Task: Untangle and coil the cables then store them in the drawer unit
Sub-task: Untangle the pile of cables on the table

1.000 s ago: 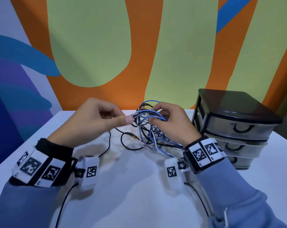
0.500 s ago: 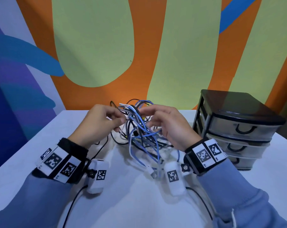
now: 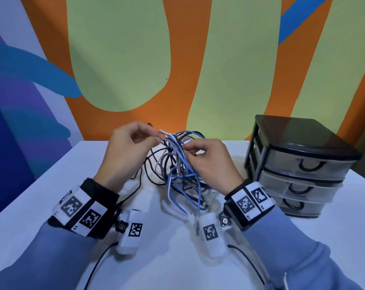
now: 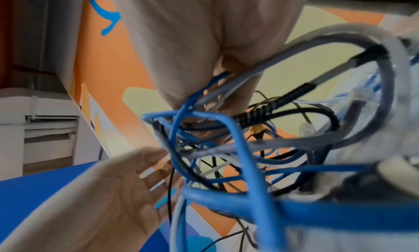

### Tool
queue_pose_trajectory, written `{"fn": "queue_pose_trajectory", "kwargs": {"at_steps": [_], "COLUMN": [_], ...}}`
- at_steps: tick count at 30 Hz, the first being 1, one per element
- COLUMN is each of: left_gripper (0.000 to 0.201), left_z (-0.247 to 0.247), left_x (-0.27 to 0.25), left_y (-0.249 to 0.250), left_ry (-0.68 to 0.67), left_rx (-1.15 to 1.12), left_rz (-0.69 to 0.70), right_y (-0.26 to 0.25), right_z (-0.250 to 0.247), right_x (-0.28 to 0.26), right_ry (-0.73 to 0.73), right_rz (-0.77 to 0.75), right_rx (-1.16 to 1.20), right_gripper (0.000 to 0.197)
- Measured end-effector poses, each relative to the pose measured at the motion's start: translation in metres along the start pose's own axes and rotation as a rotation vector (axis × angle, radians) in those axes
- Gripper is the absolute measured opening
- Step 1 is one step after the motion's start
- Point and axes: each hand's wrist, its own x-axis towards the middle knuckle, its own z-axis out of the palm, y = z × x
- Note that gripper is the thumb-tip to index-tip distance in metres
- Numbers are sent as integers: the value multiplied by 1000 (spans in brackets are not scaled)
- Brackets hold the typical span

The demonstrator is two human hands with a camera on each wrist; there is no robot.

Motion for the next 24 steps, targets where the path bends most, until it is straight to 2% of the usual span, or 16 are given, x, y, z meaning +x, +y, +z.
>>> {"fn": "queue_pose_trajectory", "kwargs": {"at_steps": [2, 4, 5, 7, 9, 12, 14, 16, 17, 19, 21, 24], "left_gripper": [16, 24, 29, 27, 24, 48, 53, 45, 34, 8, 12, 13], "left_z": [1, 4, 7, 9, 5, -6, -10, -13, -13, -11, -10, -14], "left_x": [-2, -10, -14, -17, -14, -11, -10, -8, -8, -8, -10, -8], "left_y": [7, 14, 16, 19, 17, 11, 10, 11, 12, 15, 18, 20], "left_ry": [12, -120, -165, -174, -184, -346, -417, -463, -489, -465, -397, -403], "left_rx": [84, 296, 369, 426, 459, 511, 533, 398, 327, 273, 201, 114], "left_rz": [157, 333, 376, 365, 277, 96, 41, 1, 15, 113, 194, 172], "right_y": [-7, -15, -18, -22, -26, -32, -37, -40, -40, -39, -36, -34], "right_z": [0, 1, 1, -4, -9, -14, -17, -18, -17, -13, -6, 0], "right_x": [-4, -8, -9, -8, -8, -7, -6, -6, -6, -8, -9, -11], "right_ry": [-10, -41, -35, 37, 143, 298, 347, 323, 295, 220, 116, 29], "right_rz": [-61, -148, -174, -157, -100, -108, -123, -136, -155, -215, -258, -191], "right_rx": [-12, -52, -59, -18, 72, 158, 241, 290, 299, 263, 173, 219], "right_gripper": [6, 6, 7, 7, 7, 9, 10, 9, 7, 2, 6, 10]}}
